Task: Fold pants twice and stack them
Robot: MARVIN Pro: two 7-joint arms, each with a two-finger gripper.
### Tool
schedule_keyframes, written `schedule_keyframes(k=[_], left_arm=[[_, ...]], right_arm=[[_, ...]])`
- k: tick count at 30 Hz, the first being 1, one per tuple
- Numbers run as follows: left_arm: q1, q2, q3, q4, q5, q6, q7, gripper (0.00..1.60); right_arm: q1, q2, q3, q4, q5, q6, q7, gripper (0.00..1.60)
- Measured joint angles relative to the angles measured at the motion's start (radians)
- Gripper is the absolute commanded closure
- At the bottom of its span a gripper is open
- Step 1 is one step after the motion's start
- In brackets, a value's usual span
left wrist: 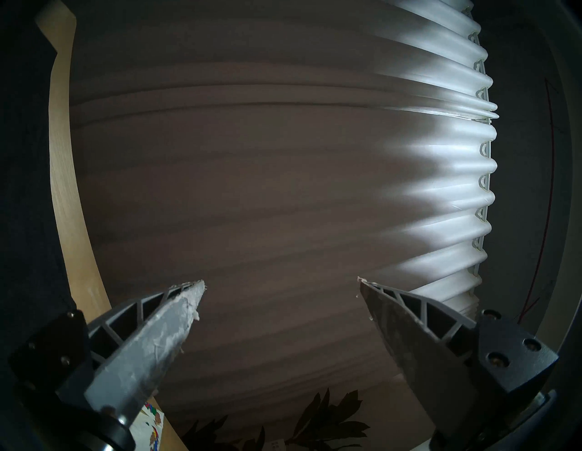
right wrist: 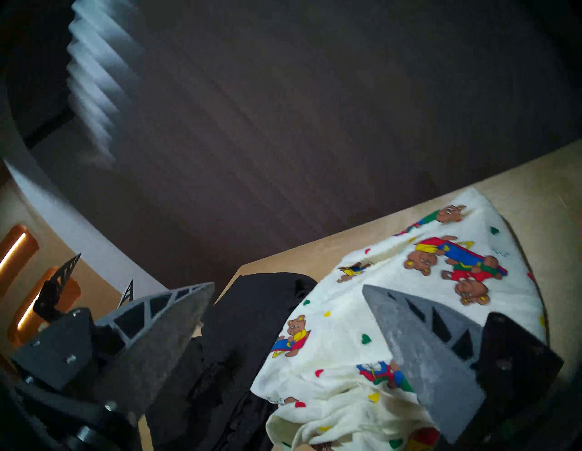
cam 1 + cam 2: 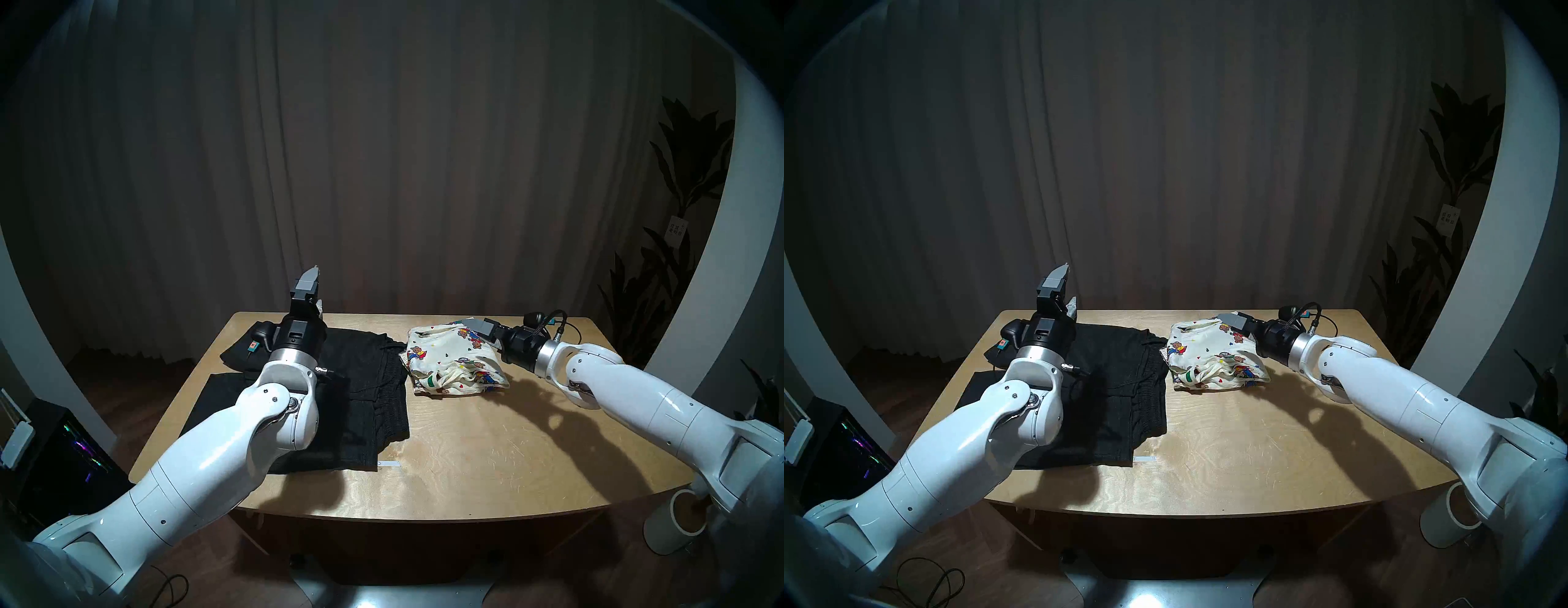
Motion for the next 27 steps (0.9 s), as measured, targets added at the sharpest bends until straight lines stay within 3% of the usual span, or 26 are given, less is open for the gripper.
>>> schedule_keyframes(k=[15,27], left_arm=[[-0.001,-0.054,0.005,-0.039,-0.098,0.043,0.027,0.0],[0.007,-0.069,-0.017,-0.076,-0.154,0.036,0.034,0.0]], right_arm=[[-0.04,0.082,0.07,-0.019,0.251,0.133,-0.091,0.0],[-0.086,0.141,0.082,-0.104,0.452,0.281,-0.186,0.0]])
